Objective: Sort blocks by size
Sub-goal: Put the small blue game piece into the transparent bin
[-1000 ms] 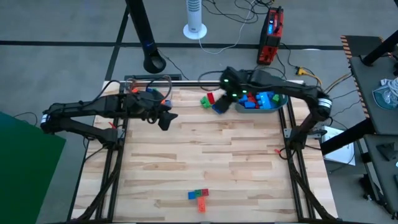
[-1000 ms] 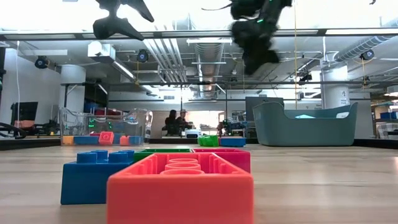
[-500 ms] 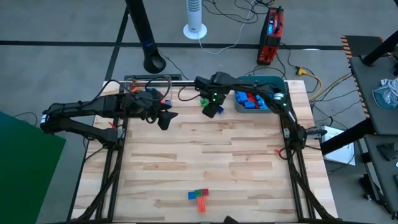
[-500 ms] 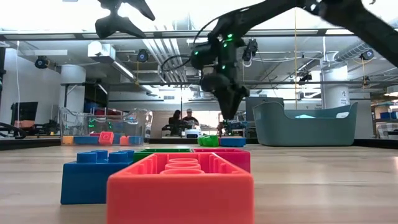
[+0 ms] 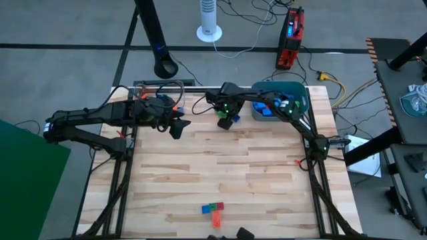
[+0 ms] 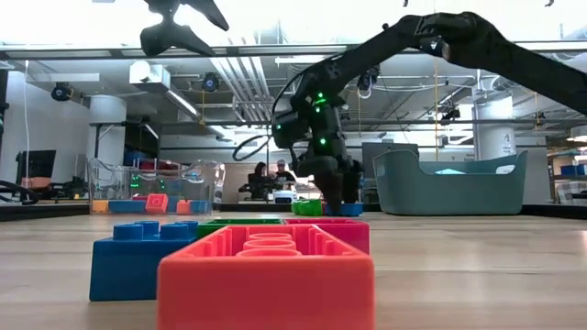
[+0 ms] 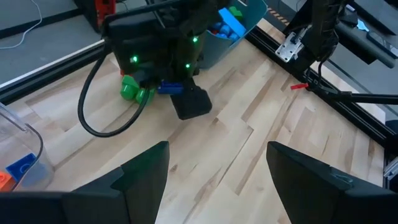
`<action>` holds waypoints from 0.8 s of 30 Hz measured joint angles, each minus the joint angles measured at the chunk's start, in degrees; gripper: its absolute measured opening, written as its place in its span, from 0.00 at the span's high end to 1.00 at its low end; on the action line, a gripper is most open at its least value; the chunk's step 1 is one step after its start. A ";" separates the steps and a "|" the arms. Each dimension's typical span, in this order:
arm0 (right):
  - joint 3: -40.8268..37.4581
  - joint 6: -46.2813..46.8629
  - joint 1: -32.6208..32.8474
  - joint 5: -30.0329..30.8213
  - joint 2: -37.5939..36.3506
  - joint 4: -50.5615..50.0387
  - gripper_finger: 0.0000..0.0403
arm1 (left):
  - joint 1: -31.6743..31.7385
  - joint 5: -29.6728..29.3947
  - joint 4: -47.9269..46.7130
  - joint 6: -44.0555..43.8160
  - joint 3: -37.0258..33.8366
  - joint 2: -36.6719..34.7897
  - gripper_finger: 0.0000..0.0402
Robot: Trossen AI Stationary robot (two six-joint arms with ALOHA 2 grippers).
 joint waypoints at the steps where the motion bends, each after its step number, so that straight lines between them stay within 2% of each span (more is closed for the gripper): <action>1: 0.00 -0.08 0.00 -0.20 0.29 0.00 0.23 | 0.00 0.00 0.00 0.00 0.00 0.00 0.36; 6: -0.13 -0.36 0.30 -0.79 0.72 0.15 0.38 | 0.00 0.00 0.00 0.00 0.00 0.00 0.36; 11: -0.27 0.79 0.55 -0.78 0.26 0.17 0.66 | 0.05 1.60 0.05 0.28 0.00 -0.31 0.36; 12: -0.31 0.74 0.55 -0.37 -0.01 -0.01 0.69 | 0.04 2.61 0.27 0.68 0.00 -0.45 0.36; 15: -0.46 0.73 0.40 -1.04 -1.51 -1.73 0.68 | 0.00 5.92 0.58 3.58 0.00 -0.91 0.36; 18: -0.46 -1.02 0.50 -9.83 -5.95 -4.70 0.68 | -0.08 10.66 1.45 9.21 0.00 -1.17 0.36; 22: -0.59 -8.34 1.82 -32.19 -14.87 -4.37 0.68 | -0.11 19.08 3.75 16.89 0.00 -1.09 0.36; 24: -0.59 -9.77 3.18 -40.08 -18.64 -2.58 0.68 | -0.21 22.51 6.36 18.91 0.00 -0.95 0.36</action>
